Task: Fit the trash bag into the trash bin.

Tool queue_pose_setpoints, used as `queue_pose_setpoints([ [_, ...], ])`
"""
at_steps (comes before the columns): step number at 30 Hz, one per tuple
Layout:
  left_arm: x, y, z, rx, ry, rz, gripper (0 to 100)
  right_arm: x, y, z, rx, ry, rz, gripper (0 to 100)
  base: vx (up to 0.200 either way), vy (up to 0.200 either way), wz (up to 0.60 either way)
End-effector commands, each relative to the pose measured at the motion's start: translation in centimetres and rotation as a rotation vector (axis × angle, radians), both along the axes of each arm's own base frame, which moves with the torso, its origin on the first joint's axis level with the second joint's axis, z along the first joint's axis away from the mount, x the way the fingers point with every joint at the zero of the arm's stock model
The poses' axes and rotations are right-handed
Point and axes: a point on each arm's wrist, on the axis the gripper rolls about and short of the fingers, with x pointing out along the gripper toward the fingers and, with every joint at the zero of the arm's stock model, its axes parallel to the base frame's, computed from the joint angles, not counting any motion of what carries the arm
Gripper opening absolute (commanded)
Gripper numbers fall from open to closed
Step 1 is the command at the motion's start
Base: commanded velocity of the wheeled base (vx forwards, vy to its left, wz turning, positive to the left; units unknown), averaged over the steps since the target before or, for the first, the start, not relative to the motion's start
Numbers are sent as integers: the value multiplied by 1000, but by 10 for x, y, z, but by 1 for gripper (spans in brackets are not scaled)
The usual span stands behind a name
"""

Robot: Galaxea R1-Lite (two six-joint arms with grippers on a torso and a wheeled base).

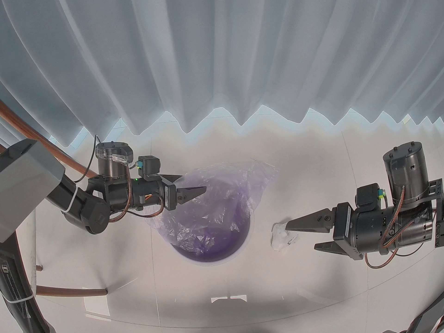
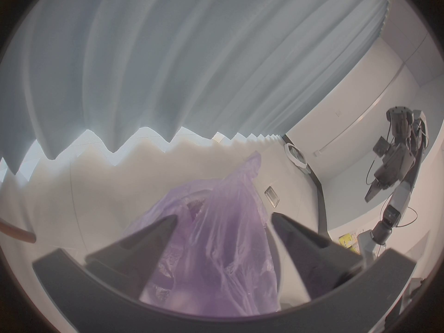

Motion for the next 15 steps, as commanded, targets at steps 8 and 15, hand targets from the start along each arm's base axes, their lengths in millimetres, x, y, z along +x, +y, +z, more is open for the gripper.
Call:
queue_pose_setpoints([
  [8, -35, -12, 0, 31, 8, -80, 0, 3, 3, 8, 21, -21, 0, 100, 0, 0, 0],
  [15, -111, -34, 8, 110, -3, -134, 0, 35, 28, 20, 43, -24, -14, 100, 0, 0, 0],
])
